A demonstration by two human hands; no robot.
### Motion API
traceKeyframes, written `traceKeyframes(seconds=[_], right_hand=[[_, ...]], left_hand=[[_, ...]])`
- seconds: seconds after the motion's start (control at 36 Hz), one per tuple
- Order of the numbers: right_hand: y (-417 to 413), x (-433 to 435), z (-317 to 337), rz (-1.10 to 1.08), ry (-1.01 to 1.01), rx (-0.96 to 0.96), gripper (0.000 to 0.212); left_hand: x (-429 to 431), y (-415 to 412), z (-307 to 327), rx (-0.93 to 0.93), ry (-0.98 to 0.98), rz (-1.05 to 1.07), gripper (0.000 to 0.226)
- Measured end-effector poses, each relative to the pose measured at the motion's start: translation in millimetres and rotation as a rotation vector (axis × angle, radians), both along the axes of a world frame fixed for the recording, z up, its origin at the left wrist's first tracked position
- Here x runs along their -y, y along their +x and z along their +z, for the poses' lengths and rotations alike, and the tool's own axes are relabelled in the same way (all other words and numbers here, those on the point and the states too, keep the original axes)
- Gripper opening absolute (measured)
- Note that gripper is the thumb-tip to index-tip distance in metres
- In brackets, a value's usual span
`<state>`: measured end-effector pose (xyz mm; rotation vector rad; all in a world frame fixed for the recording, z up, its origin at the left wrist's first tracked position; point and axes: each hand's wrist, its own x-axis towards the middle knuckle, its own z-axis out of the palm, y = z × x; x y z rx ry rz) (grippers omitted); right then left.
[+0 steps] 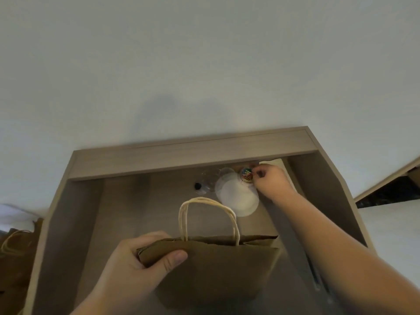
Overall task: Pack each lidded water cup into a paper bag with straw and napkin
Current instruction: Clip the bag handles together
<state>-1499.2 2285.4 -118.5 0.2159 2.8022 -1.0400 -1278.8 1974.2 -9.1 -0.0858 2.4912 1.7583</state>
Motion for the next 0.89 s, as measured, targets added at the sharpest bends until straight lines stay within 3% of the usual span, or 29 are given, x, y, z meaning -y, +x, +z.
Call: traceKeyframes(seconds=[0.06, 0.17, 0.19, 0.33, 0.75, 0.89], right_hand=[[-11, -5, 3, 0.029, 0.073, 0.038, 0.028], [-22, -23, 2, 0.115, 0.322, 0.162, 0.006], [-21, -25, -1, 0.152, 0.354, 0.185, 0.009], [-12, -29, -15, 0.191, 0.384, 0.178, 0.032], [-18, -13, -5, 0.226, 0.557, 0.292, 0.027], [-10, -13, 1, 0.217, 0.619, 0.253, 0.028]], left_hand=[[2, 0, 1, -0.008, 0.002, 0.002, 0.023], [4, -2, -1, -0.015, 0.005, 0.024, 0.023], [5, -1, -2, -0.010, 0.011, 0.028, 0.025], [4, 1, -7, -0.002, 0.028, 0.100, 0.027], [4, 7, -9, -0.007, -0.028, 0.114, 0.028], [4, 9, -8, -0.005, -0.050, 0.096, 0.027]])
